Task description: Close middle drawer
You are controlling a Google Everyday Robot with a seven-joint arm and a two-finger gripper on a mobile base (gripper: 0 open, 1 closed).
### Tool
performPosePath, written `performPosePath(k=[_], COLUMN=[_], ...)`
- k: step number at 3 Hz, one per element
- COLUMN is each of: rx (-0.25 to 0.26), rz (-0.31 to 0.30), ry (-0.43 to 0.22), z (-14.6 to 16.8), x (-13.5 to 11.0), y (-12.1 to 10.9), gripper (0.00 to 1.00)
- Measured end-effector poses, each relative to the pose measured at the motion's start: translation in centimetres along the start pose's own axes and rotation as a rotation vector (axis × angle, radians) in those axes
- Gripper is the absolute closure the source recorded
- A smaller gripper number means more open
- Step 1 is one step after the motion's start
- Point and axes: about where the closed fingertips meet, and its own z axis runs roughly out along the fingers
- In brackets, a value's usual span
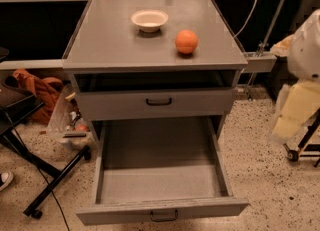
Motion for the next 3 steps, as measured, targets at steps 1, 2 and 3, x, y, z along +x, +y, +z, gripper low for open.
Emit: performPosePath(k=[1, 2, 3], rx=[-0.036, -0.110, -0.235], rz=[0.033, 0.085, 0.166], ry=[-0.079, -0.201, -0.339], z=[5.3, 11.6, 20.8], x=[-0.2, -0.4, -1.2], y=[3.3, 7.3, 12.9], gripper=[0.00, 0.00, 0.19])
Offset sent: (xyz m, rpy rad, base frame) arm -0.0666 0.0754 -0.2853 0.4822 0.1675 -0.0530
